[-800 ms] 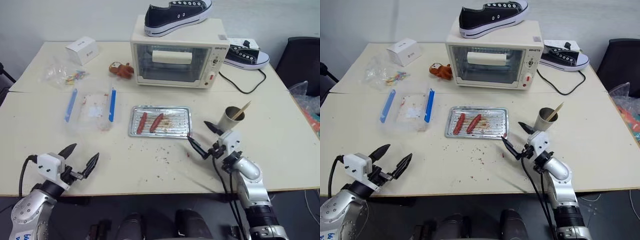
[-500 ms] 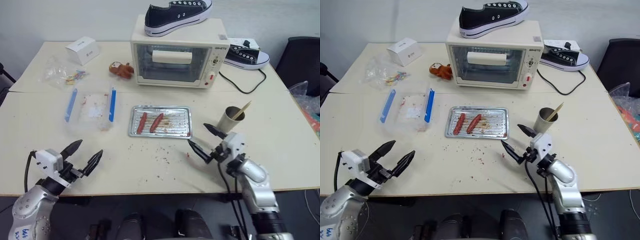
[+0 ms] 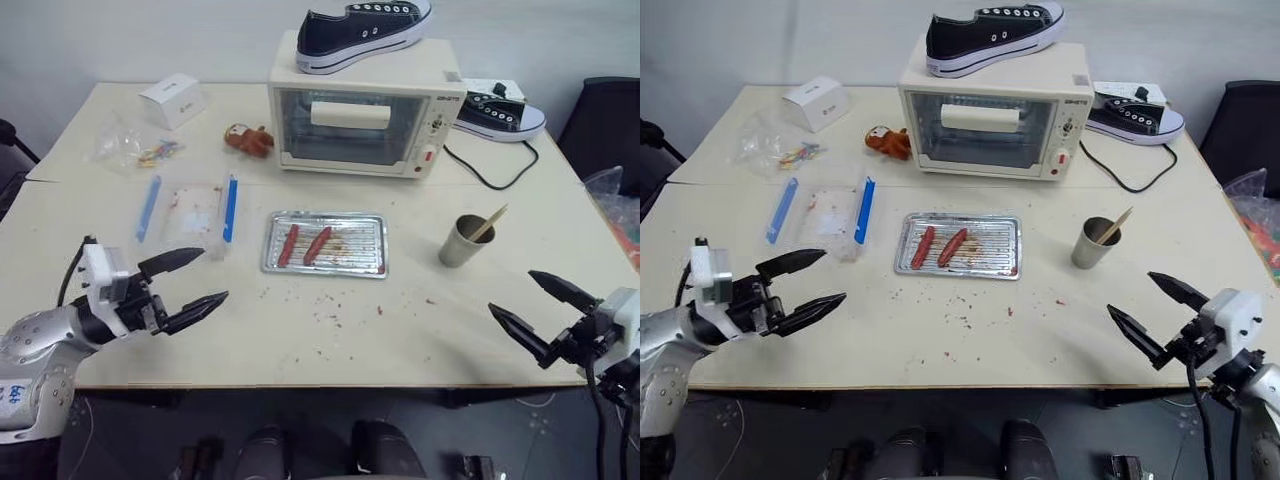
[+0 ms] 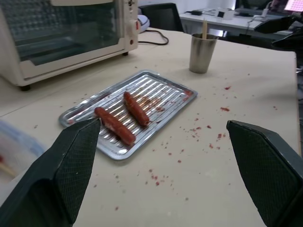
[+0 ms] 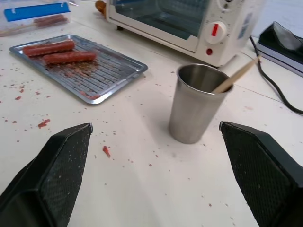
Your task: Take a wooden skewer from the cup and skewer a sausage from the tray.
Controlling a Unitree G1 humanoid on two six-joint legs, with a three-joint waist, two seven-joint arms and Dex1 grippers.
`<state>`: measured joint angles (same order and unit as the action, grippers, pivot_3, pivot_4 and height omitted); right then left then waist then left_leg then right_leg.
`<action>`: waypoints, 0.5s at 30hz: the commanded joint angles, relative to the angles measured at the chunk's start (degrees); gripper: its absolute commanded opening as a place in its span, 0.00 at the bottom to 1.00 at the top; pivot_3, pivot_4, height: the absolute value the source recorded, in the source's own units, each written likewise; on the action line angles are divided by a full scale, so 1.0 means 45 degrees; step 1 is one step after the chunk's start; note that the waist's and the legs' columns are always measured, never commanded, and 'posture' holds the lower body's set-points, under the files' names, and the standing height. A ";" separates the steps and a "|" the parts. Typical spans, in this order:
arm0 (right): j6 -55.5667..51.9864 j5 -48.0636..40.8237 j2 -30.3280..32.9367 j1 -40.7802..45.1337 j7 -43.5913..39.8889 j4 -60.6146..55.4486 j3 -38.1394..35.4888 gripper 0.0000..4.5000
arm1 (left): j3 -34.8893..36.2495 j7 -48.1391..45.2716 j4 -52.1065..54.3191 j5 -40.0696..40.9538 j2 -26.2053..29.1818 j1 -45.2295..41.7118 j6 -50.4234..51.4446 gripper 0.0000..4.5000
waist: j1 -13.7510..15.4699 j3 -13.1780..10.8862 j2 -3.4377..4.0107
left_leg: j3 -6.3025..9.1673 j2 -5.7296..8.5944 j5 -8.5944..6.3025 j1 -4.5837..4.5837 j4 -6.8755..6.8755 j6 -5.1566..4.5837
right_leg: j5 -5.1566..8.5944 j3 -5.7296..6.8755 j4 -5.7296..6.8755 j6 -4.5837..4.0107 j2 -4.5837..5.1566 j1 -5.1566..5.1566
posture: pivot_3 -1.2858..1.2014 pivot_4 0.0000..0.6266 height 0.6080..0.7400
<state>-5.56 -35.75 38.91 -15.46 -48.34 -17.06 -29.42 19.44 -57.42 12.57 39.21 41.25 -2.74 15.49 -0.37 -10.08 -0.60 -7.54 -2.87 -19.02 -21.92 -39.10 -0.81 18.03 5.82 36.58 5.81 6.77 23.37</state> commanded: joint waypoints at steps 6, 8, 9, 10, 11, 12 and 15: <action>-0.6415 -0.2439 0.2979 0.3248 0.3154 -0.1130 -0.0440 1.00 | -0.0823 0.0328 0.0103 -0.0354 -0.0658 -0.0977 -0.0064 1.00 | 0.0087 0.0000 0.0003 | -0.0004 -0.0015 0.0000 0.0014 0.0012 0.0005 | 0.0001 -0.0007 -0.0004 -0.0001 -0.0013 0.0000 | 0.52 0.24 1.00; -0.8162 -0.3252 0.3395 0.4269 0.4162 -0.1202 -0.0217 1.00 | -0.0888 0.0452 0.0066 -0.0495 -0.0760 -0.1087 -0.0157 1.00 | 0.0119 0.0000 0.0003 | -0.0005 -0.0010 0.0000 0.0000 0.0002 0.0005 | 0.0000 -0.0008 -0.0007 -0.0001 -0.0002 0.0003 | 0.52 0.24 1.00; -0.8876 -0.3693 0.3430 0.4798 0.4620 -0.1261 -0.0083 1.00 | -0.0908 0.0544 0.0089 -0.0582 -0.0806 -0.1100 -0.0201 1.00 | 0.0133 0.0000 0.0002 | 0.0003 -0.0005 0.0000 -0.0012 -0.0004 0.0003 | 0.0000 -0.0003 -0.0006 0.0000 0.0008 0.0008 | 0.52 0.24 1.00; -0.9540 -0.4006 0.3504 0.5159 0.4912 -0.1349 0.0070 1.00 | -0.0915 0.0624 0.0128 -0.0637 -0.0843 -0.1102 -0.0230 1.00 | 0.0134 0.0000 0.0003 | 0.0005 -0.0005 0.0000 -0.0015 -0.0011 0.0002 | 0.0000 -0.0001 -0.0006 0.0000 0.0008 0.0007 | 0.52 0.24 1.00; -1.0168 -0.4279 0.3485 0.5558 0.5290 -0.1433 0.0275 1.00 | -0.0914 0.0701 0.0162 -0.0666 -0.0890 -0.1086 -0.0244 1.00 | 0.0128 0.0000 0.0003 | 0.0007 -0.0004 0.0000 -0.0015 -0.0011 0.0002 | 0.0000 -0.0001 -0.0005 0.0000 0.0008 0.0007 | 0.52 0.24 1.00; -1.0628 -0.4438 0.3462 0.5815 0.5537 -0.1478 0.0367 1.00 | -0.0922 0.0767 0.0208 -0.0692 -0.0932 -0.1072 -0.0247 1.00 | 0.0124 0.0000 0.0003 | 0.0009 -0.0006 0.0000 -0.0016 -0.0011 0.0002 | 0.0000 0.0000 -0.0005 0.0000 0.0007 0.0007 | 0.52 0.24 1.00; -1.1644 -0.4529 0.2954 0.6712 0.6741 -0.1523 0.1001 1.00 | -0.0982 0.0969 0.0433 -0.0800 -0.1118 -0.0931 -0.0281 1.00 | 0.0107 0.0000 0.0003 | 0.0019 -0.0008 0.0000 -0.0039 -0.0009 0.0003 | 0.0000 0.0010 -0.0011 0.0000 0.0002 0.0022 | 0.52 0.24 1.00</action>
<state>-55.79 -55.39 52.92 13.14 -21.08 -22.48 -25.54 14.59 -53.72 12.57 35.91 36.50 -7.15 15.29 0.11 -10.08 -0.58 -7.48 -2.90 -19.02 -22.10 -39.14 -0.80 18.03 5.85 36.54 5.81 6.79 23.47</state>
